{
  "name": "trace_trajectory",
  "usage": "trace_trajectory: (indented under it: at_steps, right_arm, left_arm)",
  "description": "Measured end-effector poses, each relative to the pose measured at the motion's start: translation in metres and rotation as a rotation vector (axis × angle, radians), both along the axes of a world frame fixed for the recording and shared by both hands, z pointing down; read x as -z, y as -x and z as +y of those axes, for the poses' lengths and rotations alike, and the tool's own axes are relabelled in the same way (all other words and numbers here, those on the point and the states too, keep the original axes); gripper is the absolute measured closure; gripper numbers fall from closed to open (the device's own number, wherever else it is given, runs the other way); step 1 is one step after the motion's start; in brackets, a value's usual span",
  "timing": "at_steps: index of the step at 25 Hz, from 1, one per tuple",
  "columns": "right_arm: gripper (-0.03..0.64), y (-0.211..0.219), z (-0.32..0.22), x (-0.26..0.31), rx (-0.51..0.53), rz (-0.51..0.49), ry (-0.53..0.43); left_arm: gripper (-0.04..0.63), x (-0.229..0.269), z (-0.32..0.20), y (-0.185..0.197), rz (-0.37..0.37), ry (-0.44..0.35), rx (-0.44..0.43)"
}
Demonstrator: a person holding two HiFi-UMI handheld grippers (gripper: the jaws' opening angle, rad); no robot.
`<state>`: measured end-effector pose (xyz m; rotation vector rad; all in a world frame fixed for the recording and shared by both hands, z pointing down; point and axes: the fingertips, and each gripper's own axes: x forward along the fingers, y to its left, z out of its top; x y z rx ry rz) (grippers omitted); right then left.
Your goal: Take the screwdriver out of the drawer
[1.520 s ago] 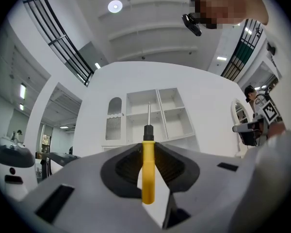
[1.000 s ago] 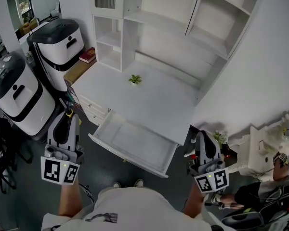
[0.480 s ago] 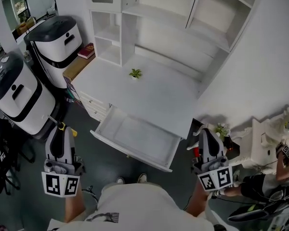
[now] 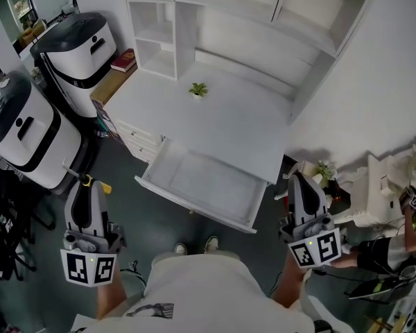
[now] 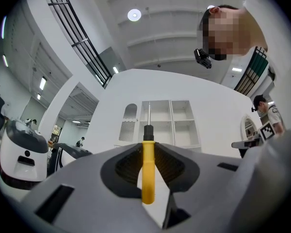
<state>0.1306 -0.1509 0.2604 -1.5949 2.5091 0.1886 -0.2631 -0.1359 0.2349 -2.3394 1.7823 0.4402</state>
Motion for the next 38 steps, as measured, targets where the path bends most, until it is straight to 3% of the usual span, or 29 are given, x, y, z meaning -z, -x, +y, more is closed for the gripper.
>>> trace_trajectory:
  at_steps: [12,18,38]
  right_arm:
    - [0.607,0.013,-0.002,-0.012,0.014,0.018,0.011]
    - [0.607,0.03,0.021,-0.002,-0.007,0.034,0.028]
    - [0.607,0.006,0.021,-0.012,-0.036,0.004,0.037]
  left_arm:
    - [0.511,-0.013,-0.01,-0.005,0.001,-0.003,-0.046]
    - [0.511,-0.01,0.0,0.007,0.025,0.012,-0.08]
    - [0.511,-0.012,-0.014,-0.023,0.01,0.024,-0.123]
